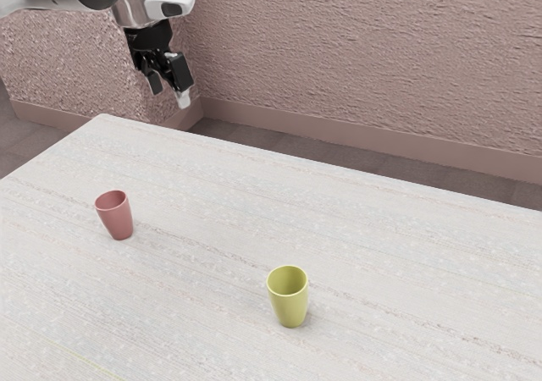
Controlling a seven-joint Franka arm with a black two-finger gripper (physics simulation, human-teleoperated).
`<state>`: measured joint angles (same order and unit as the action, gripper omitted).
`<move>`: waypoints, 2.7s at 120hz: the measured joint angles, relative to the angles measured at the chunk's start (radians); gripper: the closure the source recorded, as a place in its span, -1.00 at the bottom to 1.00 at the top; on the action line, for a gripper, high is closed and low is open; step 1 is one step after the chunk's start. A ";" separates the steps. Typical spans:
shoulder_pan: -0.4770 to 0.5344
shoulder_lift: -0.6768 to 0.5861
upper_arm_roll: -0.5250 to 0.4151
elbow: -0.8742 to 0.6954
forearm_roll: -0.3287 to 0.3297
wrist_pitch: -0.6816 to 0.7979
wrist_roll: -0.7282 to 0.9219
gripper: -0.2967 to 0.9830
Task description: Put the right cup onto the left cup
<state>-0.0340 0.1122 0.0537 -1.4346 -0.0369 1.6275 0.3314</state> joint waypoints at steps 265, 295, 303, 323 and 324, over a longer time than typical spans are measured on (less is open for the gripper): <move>-0.078 0.199 -0.285 -0.562 0.017 0.595 -0.325 0.33; -0.078 0.191 -0.285 -0.561 0.043 0.595 -0.336 0.61; -0.079 0.184 -0.285 -0.561 0.046 0.593 -0.339 0.63; -0.080 0.154 -0.285 -0.563 0.050 0.583 -0.345 0.67; -0.080 0.152 -0.285 -0.563 0.050 0.582 -0.346 0.67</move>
<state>-0.1141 0.2640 -0.2316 -1.9975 0.0128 2.2093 -0.0144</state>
